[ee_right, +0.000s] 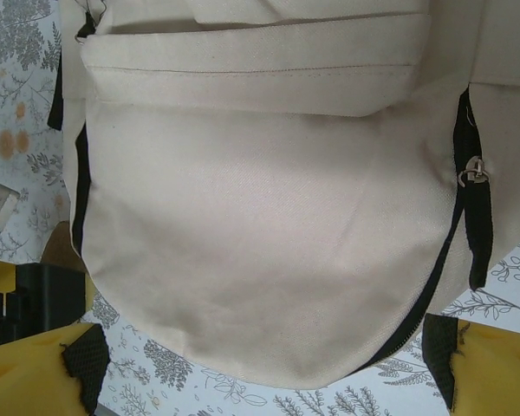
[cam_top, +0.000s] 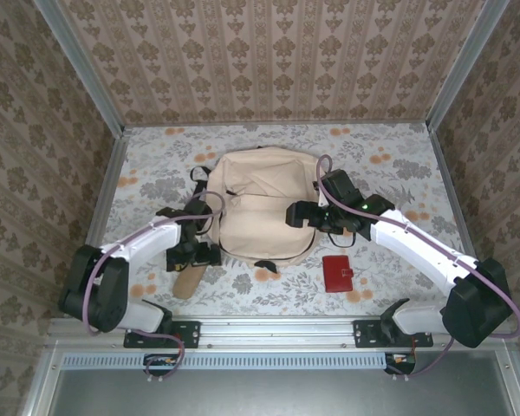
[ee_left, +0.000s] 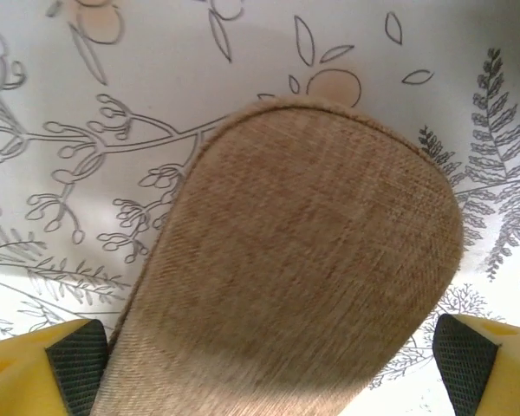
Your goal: Pack the student bag
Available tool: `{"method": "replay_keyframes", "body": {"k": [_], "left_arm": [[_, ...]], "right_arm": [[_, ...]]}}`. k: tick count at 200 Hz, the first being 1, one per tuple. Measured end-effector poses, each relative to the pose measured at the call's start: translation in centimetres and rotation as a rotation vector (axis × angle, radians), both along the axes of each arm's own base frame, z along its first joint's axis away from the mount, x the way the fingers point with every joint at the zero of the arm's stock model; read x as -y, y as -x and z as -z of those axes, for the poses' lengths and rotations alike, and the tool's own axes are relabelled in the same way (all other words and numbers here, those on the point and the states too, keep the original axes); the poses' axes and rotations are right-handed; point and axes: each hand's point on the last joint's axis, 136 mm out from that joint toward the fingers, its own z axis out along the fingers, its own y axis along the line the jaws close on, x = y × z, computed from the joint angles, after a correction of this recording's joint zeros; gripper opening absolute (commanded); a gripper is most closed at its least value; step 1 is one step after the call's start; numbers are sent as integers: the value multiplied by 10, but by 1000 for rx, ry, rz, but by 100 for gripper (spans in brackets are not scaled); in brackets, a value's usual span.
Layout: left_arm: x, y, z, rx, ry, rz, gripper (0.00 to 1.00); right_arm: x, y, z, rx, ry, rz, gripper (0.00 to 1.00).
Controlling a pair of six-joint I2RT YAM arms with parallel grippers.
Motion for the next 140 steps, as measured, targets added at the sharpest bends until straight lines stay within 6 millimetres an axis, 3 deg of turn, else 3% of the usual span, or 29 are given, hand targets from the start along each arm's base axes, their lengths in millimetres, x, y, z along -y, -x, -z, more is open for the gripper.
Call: {"method": "replay_keyframes", "body": {"k": [73,108,140], "left_arm": [[2,-10,10,-16,-20,35,68],[1,-13,9,-14,-10,24,46],[-5,-23,2,33,-1,-15,40]], "right_arm": [[0,0,2,-5,3,0,95],[0,0,2,-5,3,0,95],[-1,-2,0,2,-4,3,95]]}}
